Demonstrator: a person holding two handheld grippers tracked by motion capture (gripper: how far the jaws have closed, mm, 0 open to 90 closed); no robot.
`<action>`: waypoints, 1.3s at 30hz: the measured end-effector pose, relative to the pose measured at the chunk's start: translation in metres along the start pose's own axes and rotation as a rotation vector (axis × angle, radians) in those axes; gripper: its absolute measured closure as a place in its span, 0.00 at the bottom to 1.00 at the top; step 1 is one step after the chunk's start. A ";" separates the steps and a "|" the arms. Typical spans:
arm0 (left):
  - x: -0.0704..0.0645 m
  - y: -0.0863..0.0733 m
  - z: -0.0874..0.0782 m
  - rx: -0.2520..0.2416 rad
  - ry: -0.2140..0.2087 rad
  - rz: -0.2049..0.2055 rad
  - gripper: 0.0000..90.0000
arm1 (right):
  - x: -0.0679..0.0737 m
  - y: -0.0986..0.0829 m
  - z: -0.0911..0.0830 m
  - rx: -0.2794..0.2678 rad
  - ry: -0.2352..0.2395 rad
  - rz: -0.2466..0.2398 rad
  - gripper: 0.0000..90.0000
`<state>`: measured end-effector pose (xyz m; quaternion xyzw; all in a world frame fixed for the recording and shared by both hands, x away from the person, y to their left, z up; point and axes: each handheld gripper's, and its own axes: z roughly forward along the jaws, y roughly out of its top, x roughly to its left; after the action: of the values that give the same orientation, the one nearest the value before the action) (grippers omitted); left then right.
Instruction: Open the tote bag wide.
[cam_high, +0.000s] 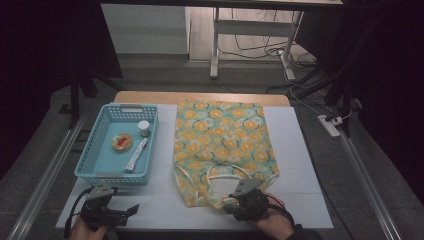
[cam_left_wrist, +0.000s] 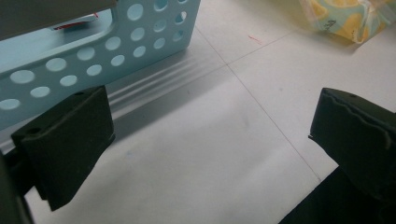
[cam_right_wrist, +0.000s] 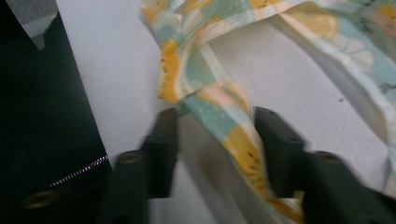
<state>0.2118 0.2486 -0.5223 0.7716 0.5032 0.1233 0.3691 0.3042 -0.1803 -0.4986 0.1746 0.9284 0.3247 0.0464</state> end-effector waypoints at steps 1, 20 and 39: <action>0.000 0.000 0.000 0.000 0.000 0.000 0.00 | -0.001 0.001 -0.002 -0.005 0.002 0.003 0.76; 0.000 0.000 0.000 0.003 0.000 -0.001 0.00 | -0.044 0.029 -0.025 -0.091 0.002 0.066 1.00; 0.001 0.000 0.000 0.001 -0.002 -0.005 0.00 | -0.114 0.072 -0.001 -0.109 -0.043 0.130 1.00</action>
<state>0.2123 0.2492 -0.5225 0.7706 0.5048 0.1213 0.3697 0.4314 -0.1692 -0.4565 0.2385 0.8948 0.3735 0.0544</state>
